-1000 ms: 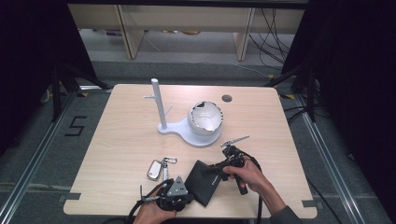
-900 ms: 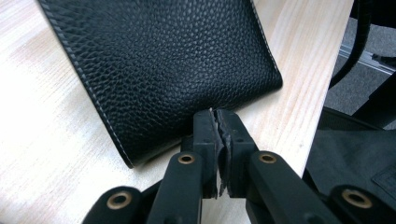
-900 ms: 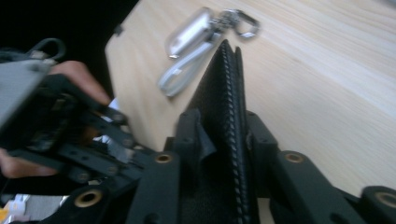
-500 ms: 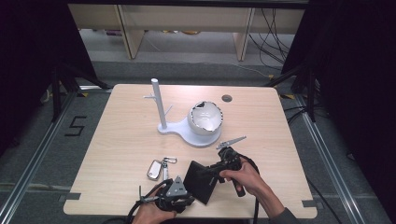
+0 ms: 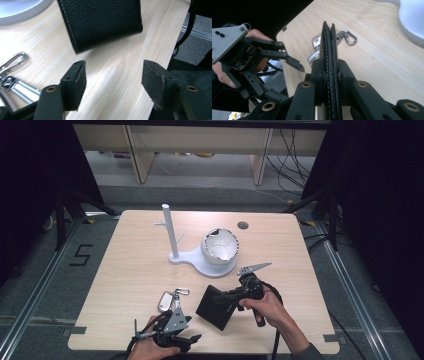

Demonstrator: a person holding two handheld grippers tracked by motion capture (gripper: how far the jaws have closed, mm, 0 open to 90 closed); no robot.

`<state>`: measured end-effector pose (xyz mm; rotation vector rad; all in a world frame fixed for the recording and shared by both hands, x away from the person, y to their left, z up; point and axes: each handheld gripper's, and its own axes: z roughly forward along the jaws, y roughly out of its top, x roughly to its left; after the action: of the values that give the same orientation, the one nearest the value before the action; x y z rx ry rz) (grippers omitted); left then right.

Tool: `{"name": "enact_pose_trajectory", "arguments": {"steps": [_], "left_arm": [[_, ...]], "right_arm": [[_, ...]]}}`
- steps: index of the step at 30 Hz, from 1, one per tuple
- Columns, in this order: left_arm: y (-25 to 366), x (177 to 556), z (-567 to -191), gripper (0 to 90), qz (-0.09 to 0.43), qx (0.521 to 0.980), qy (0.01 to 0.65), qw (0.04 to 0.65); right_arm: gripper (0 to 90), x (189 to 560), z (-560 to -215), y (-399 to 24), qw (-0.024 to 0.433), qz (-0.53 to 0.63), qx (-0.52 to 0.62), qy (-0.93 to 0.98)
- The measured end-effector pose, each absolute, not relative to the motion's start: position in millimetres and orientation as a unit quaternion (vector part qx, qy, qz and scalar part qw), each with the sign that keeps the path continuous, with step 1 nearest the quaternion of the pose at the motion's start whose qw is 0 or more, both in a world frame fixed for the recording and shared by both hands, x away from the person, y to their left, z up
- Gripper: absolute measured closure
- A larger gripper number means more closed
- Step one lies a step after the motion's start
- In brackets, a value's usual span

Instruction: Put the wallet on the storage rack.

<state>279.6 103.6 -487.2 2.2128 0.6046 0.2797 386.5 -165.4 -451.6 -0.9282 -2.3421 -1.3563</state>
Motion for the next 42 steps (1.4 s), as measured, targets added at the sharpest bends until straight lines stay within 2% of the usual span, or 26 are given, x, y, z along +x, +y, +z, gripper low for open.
{"name": "enact_pose_trajectory", "arguments": {"steps": [4, 6, 9, 13, 19, 26, 27, 32, 40, 42], "left_arm": [[113, 277, -487, 30.6, 0.129, 0.87, 0.253, 0.404], [116, 275, -487, 30.4, 0.13, 0.866, 0.261, 0.406], [127, 271, -485, 30.1, 0.134, 0.862, 0.276, 0.403], [135, 270, -483, 30.1, 0.138, 0.862, 0.28, 0.401], [149, 270, -487, 29.4, 0.153, 0.858, 0.302, 0.386], [161, 269, -487, 29.3, 0.151, 0.847, 0.323, 0.395], [163, 269, -487, 29.3, 0.153, 0.846, 0.323, 0.395], [168, 269, -489, 29.3, 0.151, 0.842, 0.333, 0.397], [173, 274, -492, 29.2, 0.155, 0.842, 0.339, 0.39], [173, 274, -492, 29.2, 0.153, 0.841, 0.341, 0.39]], "right_arm": [[79.2, 389, -446, -172, 0.119, -0.472, -0.328, -0.809], [79.1, 389, -445, -173, 0.13, -0.473, -0.332, -0.806], [79.1, 393, -440, -180, 0.102, -0.485, -0.327, -0.805], [79.1, 394, -435, -183, 0.103, -0.485, -0.34, -0.8], [79.2, 402, -428, -192, 0.077, -0.493, -0.347, -0.794], [79.3, 415, -418, -206, 0.068, -0.498, -0.37, -0.781], [79.3, 420, -415, -209, 0.05, -0.504, -0.36, -0.783], [79.3, 434, -394, -220, 0.028, -0.512, -0.375, -0.772], [79.3, 452, -378, -229, 0.005, -0.519, -0.393, -0.759], [79.3, 461, -373, -233, -0.012, -0.525, -0.395, -0.753]]}}
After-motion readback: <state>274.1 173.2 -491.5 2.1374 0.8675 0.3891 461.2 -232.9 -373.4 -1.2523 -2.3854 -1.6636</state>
